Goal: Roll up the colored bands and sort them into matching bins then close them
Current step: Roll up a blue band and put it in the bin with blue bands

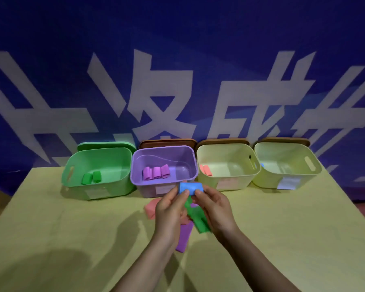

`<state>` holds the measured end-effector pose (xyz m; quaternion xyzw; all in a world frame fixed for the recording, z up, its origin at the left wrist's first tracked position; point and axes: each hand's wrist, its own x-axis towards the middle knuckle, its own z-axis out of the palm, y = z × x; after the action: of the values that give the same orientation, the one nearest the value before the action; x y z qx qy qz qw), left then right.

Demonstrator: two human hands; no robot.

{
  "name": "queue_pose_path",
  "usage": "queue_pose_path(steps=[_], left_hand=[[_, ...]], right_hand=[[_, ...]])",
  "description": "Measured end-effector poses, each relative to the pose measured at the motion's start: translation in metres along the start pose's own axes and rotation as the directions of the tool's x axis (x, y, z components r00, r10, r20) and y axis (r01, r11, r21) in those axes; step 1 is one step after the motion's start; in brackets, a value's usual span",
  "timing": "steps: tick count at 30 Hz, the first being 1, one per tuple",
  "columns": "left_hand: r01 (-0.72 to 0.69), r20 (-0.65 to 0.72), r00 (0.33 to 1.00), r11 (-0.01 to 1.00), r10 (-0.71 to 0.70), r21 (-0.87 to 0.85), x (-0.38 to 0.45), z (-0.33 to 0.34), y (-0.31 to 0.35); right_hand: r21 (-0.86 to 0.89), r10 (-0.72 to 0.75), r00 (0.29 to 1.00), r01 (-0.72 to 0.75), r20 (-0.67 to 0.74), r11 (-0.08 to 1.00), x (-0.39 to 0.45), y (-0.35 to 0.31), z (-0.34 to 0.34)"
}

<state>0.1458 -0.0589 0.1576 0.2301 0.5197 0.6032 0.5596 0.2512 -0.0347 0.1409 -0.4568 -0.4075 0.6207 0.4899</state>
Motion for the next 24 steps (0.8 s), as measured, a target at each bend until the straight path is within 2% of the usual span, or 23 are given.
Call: queue_pose_path(steps=[4, 10, 13, 18, 24], left_hand=[[-0.057, -0.009, 0.998, 0.996, 0.058, 0.061, 0.003, 0.061, -0.027], [-0.172, 0.053, 0.985, 0.977, 0.167, 0.125, 0.005, 0.148, -0.071], [-0.129, 0.073, 0.990, 0.983, 0.120, 0.133, 0.005, 0.191, -0.096], [-0.045, 0.169, 0.986, 0.978, 0.010, 0.203, 0.010, 0.254, -0.130], [0.030, 0.162, 0.984, 0.962, -0.076, 0.271, 0.030, 0.298, -0.145]], right_hand=[[0.113, -0.017, 1.000, 0.017, -0.002, 0.993, 0.013, -0.017, -0.061], [0.136, -0.050, 0.999, 0.051, -0.009, 0.989, 0.023, -0.034, -0.149], [0.156, -0.020, 0.999, 0.027, -0.049, 0.987, 0.027, -0.042, -0.199], [0.297, 0.081, 0.982, -0.028, -0.168, 0.955, 0.041, -0.054, -0.267], [0.220, 0.098, 0.965, -0.043, -0.243, 0.975, 0.075, -0.070, -0.321]])
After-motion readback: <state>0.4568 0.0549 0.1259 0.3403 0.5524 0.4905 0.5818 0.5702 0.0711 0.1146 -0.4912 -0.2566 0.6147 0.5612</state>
